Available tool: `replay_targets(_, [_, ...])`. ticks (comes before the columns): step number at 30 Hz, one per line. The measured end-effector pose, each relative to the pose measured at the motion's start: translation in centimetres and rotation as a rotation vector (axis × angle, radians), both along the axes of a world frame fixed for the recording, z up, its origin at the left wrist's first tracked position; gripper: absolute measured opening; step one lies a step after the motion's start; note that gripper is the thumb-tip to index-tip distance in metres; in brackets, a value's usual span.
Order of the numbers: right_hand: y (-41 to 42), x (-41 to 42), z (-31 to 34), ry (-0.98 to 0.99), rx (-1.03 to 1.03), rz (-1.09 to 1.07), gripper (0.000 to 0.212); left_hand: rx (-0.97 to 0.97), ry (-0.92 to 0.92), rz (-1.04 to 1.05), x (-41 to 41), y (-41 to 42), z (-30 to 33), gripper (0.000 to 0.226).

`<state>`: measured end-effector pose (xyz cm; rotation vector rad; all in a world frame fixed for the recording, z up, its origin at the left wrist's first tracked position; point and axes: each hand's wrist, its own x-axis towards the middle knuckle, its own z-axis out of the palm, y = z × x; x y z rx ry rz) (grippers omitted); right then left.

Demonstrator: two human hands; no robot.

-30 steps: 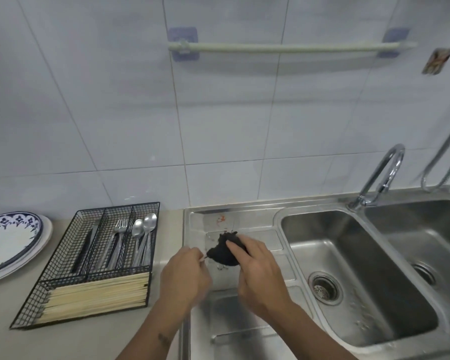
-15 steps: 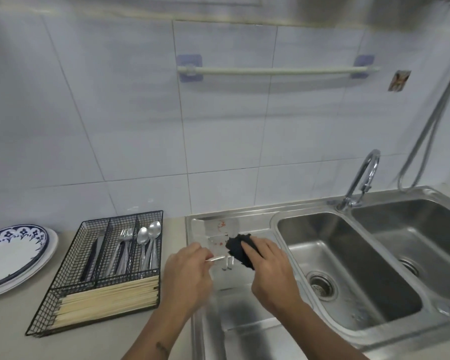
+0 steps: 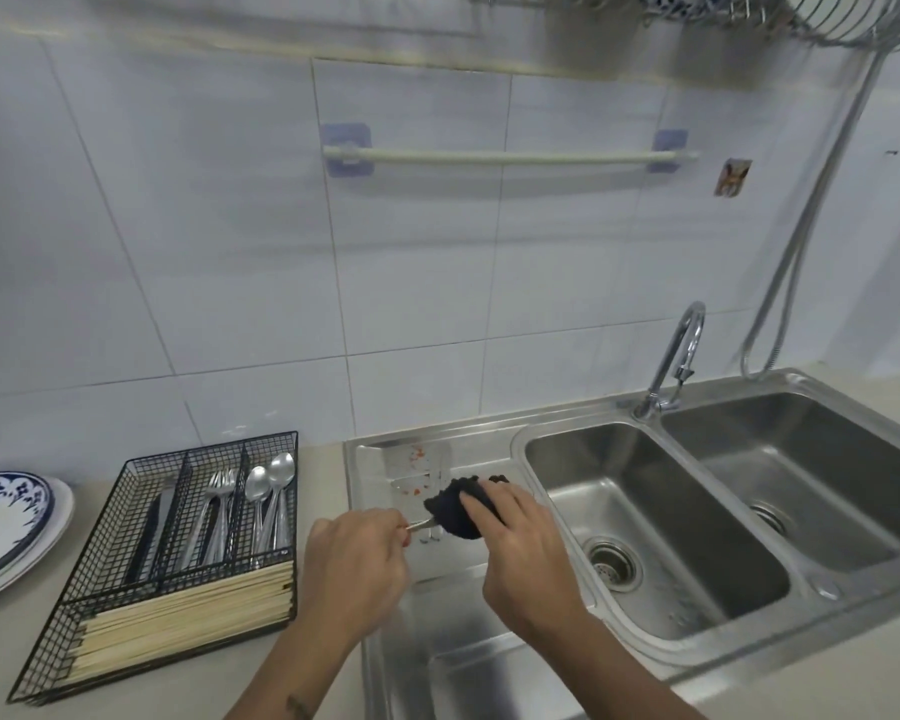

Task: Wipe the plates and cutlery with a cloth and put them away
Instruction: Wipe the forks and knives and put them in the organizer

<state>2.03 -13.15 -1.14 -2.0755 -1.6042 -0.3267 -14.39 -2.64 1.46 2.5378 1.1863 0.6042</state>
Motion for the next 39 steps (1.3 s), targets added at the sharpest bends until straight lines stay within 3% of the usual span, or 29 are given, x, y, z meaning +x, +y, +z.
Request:
replay_targets(4, [-0.7, 1.2, -0.3, 0.053, -0.046, -0.065, 0.069, -0.088, 0.021, -0.001, -0.7, -0.7, 0.0, 0.021])
replay_targets(9, [-0.9, 0.2, -0.8, -0.051, -0.058, 0.083, 0.06, -0.273, 0.032, -0.042, -0.7, -0.6, 0.4, 0.02])
replay_targets(14, [-2.0, 3.3, -1.2, 0.116, -0.018, -0.15, 0.071, -0.424, 0.115, -0.042, -1.1, -0.3, 0.1, 0.02])
replay_targets(18, [-1.9, 1.6, 0.1, 0.034, 0.002, -0.047, 0.062, -0.539, 0.041, -0.057, -0.4, -0.7, -0.1, 0.024])
replay_targets(21, [-1.9, -0.2, -0.6, 0.005, -0.017, 0.032, 0.057, -0.503, -0.044, -0.07, 0.5, -1.5, 0.3, 0.021])
replay_targets(24, [-1.9, 0.6, -0.9, 0.074, -0.044, -0.041, 0.064, -0.451, 0.013, -0.068, 0.6, -1.8, 0.2, 0.024])
replay_targets(29, [-2.5, -0.2, -0.7, 0.009, -0.047, 0.011, 0.064, -0.604, -0.05, -0.026, 0.6, -1.7, -0.9, 0.024])
replay_targets(35, [-2.5, -0.3, -1.0, 0.026, -0.071, 0.029, 0.066, -0.587, -0.081, -0.042, 1.6, -2.8, -0.9, 0.021])
replay_targets(39, [-2.8, -0.2, -1.1, -0.082, -0.064, 0.108, 0.069, -0.612, -0.124, -0.027, 1.7, -2.5, -0.9, 0.028])
